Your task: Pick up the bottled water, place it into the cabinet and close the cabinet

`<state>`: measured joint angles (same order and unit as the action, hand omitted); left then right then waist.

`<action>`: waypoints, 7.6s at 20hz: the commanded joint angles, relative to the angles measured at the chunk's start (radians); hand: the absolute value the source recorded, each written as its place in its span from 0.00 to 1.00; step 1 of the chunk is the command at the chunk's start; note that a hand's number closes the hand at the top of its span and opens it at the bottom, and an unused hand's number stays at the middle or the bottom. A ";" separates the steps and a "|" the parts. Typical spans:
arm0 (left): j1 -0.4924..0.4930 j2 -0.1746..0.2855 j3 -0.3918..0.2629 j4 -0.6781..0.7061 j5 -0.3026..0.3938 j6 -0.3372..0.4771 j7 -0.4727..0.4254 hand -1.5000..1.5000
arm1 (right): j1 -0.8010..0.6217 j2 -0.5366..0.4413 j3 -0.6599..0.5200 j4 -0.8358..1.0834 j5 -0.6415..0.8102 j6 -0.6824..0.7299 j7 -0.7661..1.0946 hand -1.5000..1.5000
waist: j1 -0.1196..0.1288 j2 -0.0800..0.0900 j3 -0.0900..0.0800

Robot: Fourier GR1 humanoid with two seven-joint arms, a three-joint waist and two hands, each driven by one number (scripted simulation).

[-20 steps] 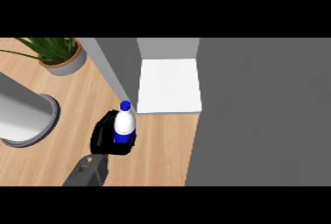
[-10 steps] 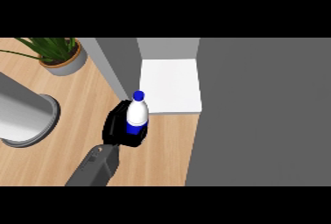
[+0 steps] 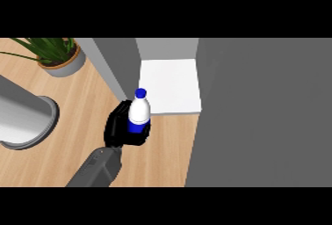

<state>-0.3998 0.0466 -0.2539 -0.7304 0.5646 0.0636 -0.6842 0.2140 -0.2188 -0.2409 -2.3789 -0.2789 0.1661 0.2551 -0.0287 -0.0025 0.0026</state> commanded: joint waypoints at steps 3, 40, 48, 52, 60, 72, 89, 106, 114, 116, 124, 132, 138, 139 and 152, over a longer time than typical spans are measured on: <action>-0.216 -0.044 -0.074 -0.069 0.042 0.112 0.096 1.00 | 0.012 -0.009 -0.061 -0.005 -0.167 0.040 0.014 0.00 | -0.053 -0.002 -0.002; -0.637 -0.047 -0.041 0.452 0.125 0.437 0.126 1.00 | -0.039 -0.179 -0.320 0.190 -0.512 0.221 -0.018 0.00 | -0.100 0.046 -0.004; -0.634 -0.047 0.059 0.513 0.198 0.302 0.024 1.00 | -0.040 -0.170 -0.345 0.222 -0.502 0.231 -0.038 0.00 | -0.092 0.050 -0.005; -0.677 -0.042 0.078 0.561 0.195 0.330 0.009 1.00 | -0.022 -0.162 -0.336 0.189 -0.514 0.235 -0.026 0.00 | -0.113 0.056 -0.005; -0.721 -0.020 0.093 0.616 0.193 0.319 0.003 0.00 | -0.044 -0.164 -0.334 0.217 -0.520 0.252 -0.039 0.00 | -0.116 0.061 -0.005; -0.779 -0.023 0.090 0.674 0.171 0.361 -0.008 0.00 | -0.065 -0.179 -0.342 0.264 -0.524 0.283 -0.052 0.00 | -0.127 0.069 -0.004; -0.763 -0.047 0.027 0.622 0.099 0.235 -0.152 1.00 | -0.051 -0.177 -0.336 0.238 -0.501 0.305 -0.042 0.00 | -0.097 0.044 -0.004; -0.497 -0.047 -0.097 0.379 0.246 0.105 -0.152 1.00 | -0.014 -0.245 -0.390 0.129 -0.606 0.319 0.061 0.00 | -0.048 0.011 -0.004; -0.282 -0.047 -0.235 0.122 0.272 0.048 -0.106 1.00 | 0.074 -0.156 -0.327 -0.057 -0.578 0.289 0.140 1.00 | 0.019 -0.004 -0.003; -0.221 -0.047 -0.264 0.037 0.247 0.072 -0.077 1.00 | 0.091 -0.182 -0.350 0.007 -0.635 0.374 0.118 1.00 | 0.030 -0.007 -0.002; 0.051 0.111 -0.359 -0.279 0.175 0.045 -0.044 0.00 | 0.142 -0.119 -0.290 -0.139 -0.611 0.325 0.140 1.00 | 0.030 -0.008 -0.003; 0.237 0.286 -0.375 -0.589 0.211 -0.011 0.051 0.00 | 0.066 -0.172 -0.177 -0.165 -0.514 0.335 0.159 1.00 | 0.042 -0.007 -0.003; 0.413 0.428 -0.313 -0.704 0.196 -0.016 -0.036 0.00 | 0.113 -0.139 -0.028 -0.247 -0.544 0.291 0.194 1.00 | 0.035 -0.009 -0.005; 0.413 0.431 -0.296 -0.701 0.197 -0.009 -0.044 0.00 | 0.080 -0.135 0.029 -0.248 -0.504 0.257 0.211 1.00 | 0.042 -0.006 -0.006; 0.636 0.693 -0.172 -0.903 0.216 -0.055 -0.077 0.00 | -0.128 -0.116 0.411 -0.206 -0.355 0.094 0.261 1.00 | 0.054 -0.017 -0.008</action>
<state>0.1948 0.6958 -0.4445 -1.5683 0.7761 0.0069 -0.7660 0.1216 -0.3435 0.0871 -2.3585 -0.8409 0.3518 0.4564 0.0224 -0.0167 -0.0048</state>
